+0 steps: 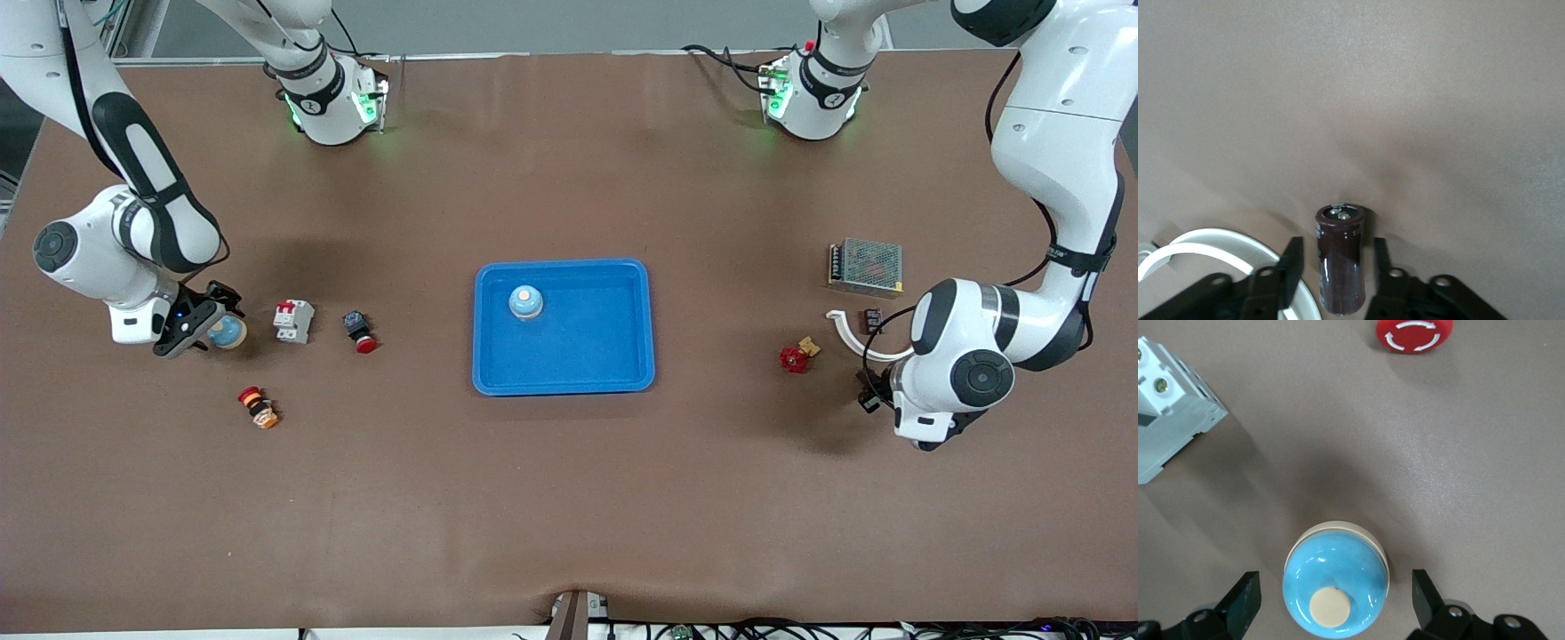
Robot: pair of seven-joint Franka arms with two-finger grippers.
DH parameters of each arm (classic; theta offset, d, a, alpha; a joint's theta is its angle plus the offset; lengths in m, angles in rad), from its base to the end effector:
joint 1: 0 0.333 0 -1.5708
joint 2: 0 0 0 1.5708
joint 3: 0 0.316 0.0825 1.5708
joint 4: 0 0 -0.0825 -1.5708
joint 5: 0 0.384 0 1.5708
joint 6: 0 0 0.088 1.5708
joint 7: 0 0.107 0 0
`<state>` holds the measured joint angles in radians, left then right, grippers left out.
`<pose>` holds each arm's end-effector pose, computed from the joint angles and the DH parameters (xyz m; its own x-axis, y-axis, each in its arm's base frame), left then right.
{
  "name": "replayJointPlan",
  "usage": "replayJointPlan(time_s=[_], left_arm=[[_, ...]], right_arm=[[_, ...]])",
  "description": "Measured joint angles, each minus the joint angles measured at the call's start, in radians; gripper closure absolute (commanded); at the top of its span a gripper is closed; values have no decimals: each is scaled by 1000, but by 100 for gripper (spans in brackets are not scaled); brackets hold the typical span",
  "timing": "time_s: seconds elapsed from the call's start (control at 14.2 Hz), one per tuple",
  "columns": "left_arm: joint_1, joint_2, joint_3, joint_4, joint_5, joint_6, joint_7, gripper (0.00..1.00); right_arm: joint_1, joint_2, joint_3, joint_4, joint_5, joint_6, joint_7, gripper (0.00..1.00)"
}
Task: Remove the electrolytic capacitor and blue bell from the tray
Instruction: 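Lower the bell with the right gripper while the left gripper places the capacitor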
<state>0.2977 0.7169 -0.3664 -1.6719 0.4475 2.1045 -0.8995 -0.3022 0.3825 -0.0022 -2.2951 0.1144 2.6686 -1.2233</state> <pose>0.6557 -0.0029 0.1902 0.8106 0.5811 -0.0721 0.5538 -0.8008 -0.2282 0.5017 -0.1612 0.1810 0.6842 0.7280 0.0433 0.7292 -0.6837 -0.0280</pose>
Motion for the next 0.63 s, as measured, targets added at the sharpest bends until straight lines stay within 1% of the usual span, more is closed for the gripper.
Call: replayJointPlan(time_s=[0.14, 0.28, 0.63], left_arm=[[0, 0, 0, 1, 0, 3, -1, 0], [0, 0, 0, 6, 0, 5, -6, 0], [-7, -5, -2, 54, 0, 11, -17, 0]], right_arm=[[0, -1, 4, 3, 1, -3, 1, 0], [2, -12, 7, 25, 4, -57, 27, 0], [45, -109, 9, 183, 7, -375, 217, 0]])
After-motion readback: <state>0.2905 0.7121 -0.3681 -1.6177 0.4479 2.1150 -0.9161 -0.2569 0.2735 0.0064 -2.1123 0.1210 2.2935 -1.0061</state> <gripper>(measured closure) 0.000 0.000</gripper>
